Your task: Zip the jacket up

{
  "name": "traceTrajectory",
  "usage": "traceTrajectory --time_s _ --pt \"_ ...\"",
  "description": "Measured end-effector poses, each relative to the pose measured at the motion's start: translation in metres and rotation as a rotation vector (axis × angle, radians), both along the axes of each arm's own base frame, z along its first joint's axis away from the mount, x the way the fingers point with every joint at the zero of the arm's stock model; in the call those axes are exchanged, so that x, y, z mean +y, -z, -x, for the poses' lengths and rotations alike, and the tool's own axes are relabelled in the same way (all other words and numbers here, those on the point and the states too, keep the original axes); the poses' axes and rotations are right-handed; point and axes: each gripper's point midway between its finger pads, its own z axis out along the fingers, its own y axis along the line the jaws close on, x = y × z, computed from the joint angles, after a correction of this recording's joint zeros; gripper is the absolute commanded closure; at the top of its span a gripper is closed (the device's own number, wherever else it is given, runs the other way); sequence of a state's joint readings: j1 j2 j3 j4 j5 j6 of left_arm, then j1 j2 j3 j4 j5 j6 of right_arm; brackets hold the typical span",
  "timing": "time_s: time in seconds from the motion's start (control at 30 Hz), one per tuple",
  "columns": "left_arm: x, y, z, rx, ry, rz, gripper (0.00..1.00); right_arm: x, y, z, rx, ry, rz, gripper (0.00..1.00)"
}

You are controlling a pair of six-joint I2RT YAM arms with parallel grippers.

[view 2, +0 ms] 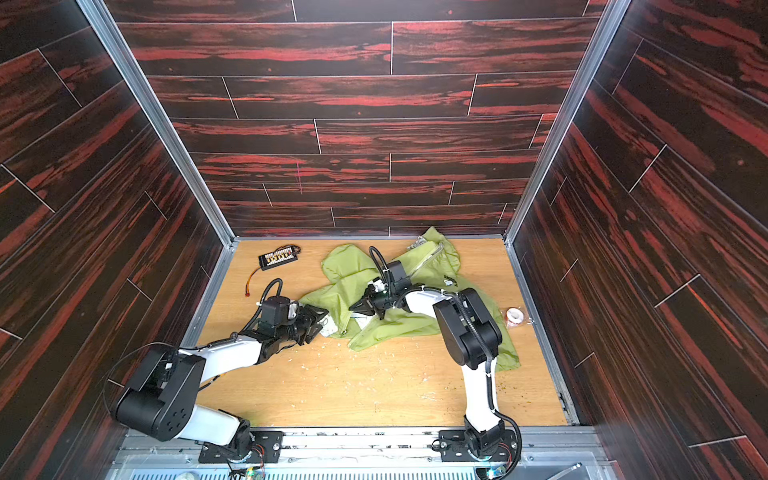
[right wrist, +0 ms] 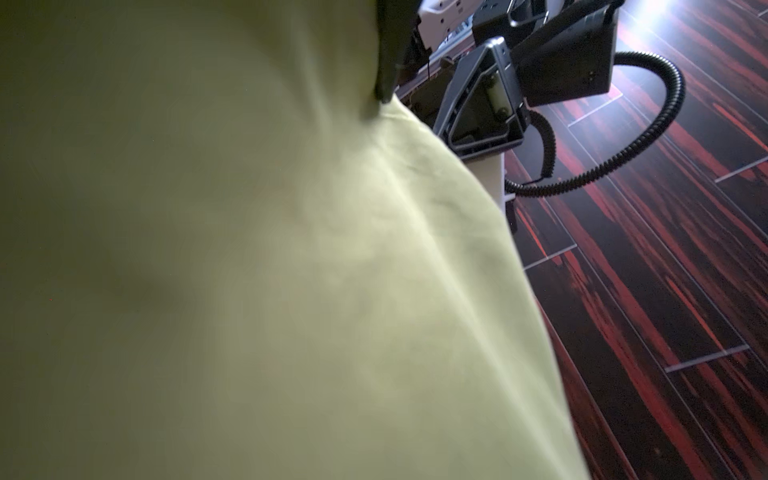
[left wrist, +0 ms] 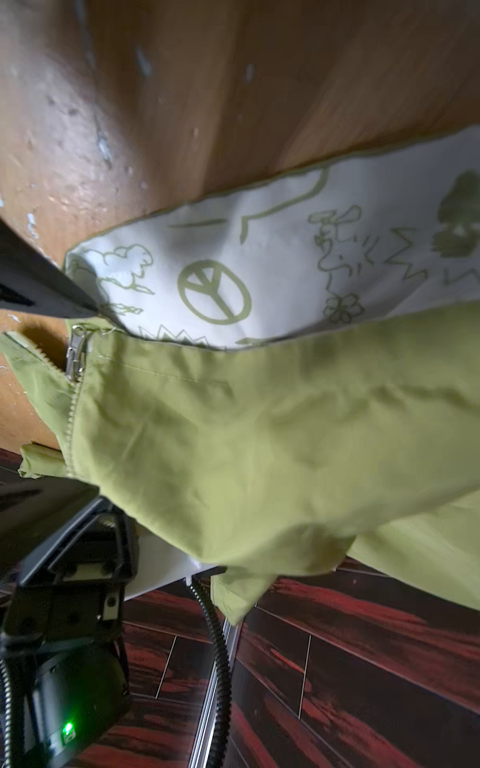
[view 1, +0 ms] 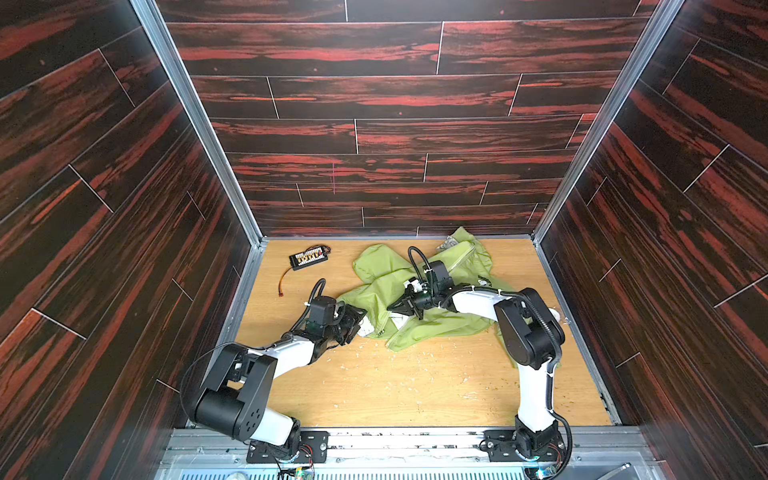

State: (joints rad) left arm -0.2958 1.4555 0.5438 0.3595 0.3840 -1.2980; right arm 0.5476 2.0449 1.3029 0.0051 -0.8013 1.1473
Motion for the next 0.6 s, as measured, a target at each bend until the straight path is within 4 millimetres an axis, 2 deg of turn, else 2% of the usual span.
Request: traceTrajectory --time_s 0.17,0.37,0.47,0.6 --pt "0.011 -0.021 0.004 -0.050 -0.004 -0.028 0.36 0.013 -0.027 0.026 -0.011 -0.091 -0.002 1.00" --pt "0.041 -0.052 0.007 -0.103 -0.064 -0.094 0.33 0.018 -0.057 0.057 -0.023 -0.188 -0.016 1.00" --pt "0.054 -0.073 0.010 -0.138 -0.084 -0.140 0.31 0.016 -0.063 0.069 -0.019 -0.230 -0.021 1.00" --pt "0.060 -0.086 0.009 -0.153 -0.072 -0.177 0.31 0.008 -0.054 0.079 -0.014 -0.272 0.015 1.00"
